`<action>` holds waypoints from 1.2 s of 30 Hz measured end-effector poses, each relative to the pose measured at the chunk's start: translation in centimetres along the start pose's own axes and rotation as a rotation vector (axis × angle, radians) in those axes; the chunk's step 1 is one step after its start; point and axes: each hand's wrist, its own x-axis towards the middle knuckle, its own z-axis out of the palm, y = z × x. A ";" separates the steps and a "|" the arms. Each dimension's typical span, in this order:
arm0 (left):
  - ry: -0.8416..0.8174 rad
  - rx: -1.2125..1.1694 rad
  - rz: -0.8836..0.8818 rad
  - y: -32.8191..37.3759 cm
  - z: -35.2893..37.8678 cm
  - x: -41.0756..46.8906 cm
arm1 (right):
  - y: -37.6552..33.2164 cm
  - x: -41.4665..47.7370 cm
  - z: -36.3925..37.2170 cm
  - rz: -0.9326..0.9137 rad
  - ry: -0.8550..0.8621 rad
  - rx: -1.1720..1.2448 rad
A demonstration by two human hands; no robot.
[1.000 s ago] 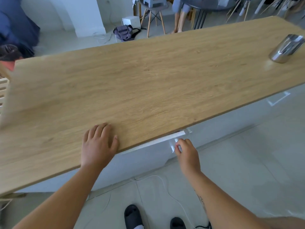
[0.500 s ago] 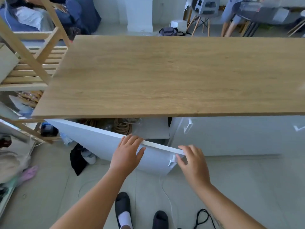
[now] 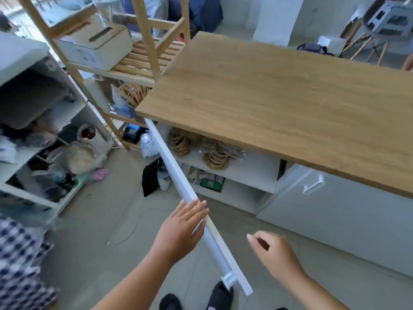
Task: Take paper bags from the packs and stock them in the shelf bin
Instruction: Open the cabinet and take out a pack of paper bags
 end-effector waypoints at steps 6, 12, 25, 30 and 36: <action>0.025 0.076 -0.147 -2.0 -3.1 -7.3 | -9.9 7.4 5.0 -0.317 -0.151 -0.152; -0.039 0.152 -0.418 -4.8 -6.3 -13.3 | -20.2 10.2 12.0 -0.697 -0.422 -0.624; -0.039 0.055 -0.846 -15.2 -13.5 -16.4 | -31.4 11.8 23.8 -0.746 -0.376 -0.849; -0.091 0.097 -0.869 -18.0 -14.8 -16.5 | -33.5 12.0 24.8 -0.680 -0.415 -0.860; -0.062 0.133 -0.880 -19.0 -15.4 -15.6 | -31.2 12.1 22.6 -0.520 -0.386 -0.780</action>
